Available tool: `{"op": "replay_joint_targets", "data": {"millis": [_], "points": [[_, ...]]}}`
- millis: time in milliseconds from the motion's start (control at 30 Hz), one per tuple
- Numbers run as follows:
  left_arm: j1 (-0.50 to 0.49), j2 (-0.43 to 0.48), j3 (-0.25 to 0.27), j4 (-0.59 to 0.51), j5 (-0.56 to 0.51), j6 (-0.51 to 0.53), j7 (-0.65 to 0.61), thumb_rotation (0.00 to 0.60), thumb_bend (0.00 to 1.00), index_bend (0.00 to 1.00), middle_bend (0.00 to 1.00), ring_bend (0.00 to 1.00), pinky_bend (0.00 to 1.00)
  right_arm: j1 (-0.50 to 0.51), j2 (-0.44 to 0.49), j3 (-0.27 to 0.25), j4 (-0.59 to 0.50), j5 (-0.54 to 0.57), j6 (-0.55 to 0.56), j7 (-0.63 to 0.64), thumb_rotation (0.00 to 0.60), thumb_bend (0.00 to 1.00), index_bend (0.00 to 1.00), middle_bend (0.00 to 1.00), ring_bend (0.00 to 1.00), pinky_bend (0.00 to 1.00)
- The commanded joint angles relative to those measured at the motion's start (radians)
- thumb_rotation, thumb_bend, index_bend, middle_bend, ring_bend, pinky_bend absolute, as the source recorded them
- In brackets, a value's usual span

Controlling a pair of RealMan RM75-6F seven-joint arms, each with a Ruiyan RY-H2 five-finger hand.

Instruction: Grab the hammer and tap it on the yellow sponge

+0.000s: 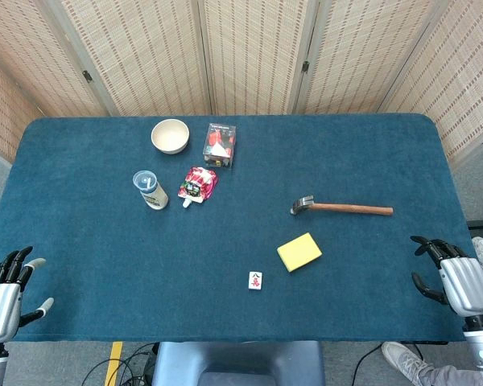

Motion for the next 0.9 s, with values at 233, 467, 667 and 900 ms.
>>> {"op": "replay_joint_targets", "data": {"millis": [233, 467, 667, 900], "points": [[-0.004, -0.005, 0.000, 0.001, -0.001, -0.006, 0.003, 0.600, 0.20, 0.28, 0.13, 0.12, 0.21, 0.003, 0.001, 0.000, -0.004, -0.002, 0.000, -0.003, 0.600, 0.27, 0.22, 0.40, 0.27, 0.34], [-0.007, -0.005, -0.002, 0.004, 0.003, -0.004, 0.000, 0.600, 0.20, 0.28, 0.13, 0.12, 0.21, 0.003, 0.004, 0.003, -0.007, 0.002, 0.002, -0.007, 0.600, 0.27, 0.22, 0.40, 0.27, 0.34], [-0.008, -0.009, 0.001, 0.010, 0.005, -0.008, -0.011, 0.600, 0.20, 0.28, 0.13, 0.12, 0.21, 0.042, 0.008, 0.031, -0.004, 0.052, -0.066, -0.005, 0.600, 0.26, 0.22, 0.38, 0.27, 0.34], [0.001, -0.007, 0.006, 0.014, 0.011, 0.007, -0.027, 0.600, 0.20, 0.28, 0.13, 0.12, 0.21, 0.174, 0.021, 0.087, -0.039, 0.111, -0.247, -0.079, 0.600, 0.26, 0.12, 0.30, 0.16, 0.32]]}}
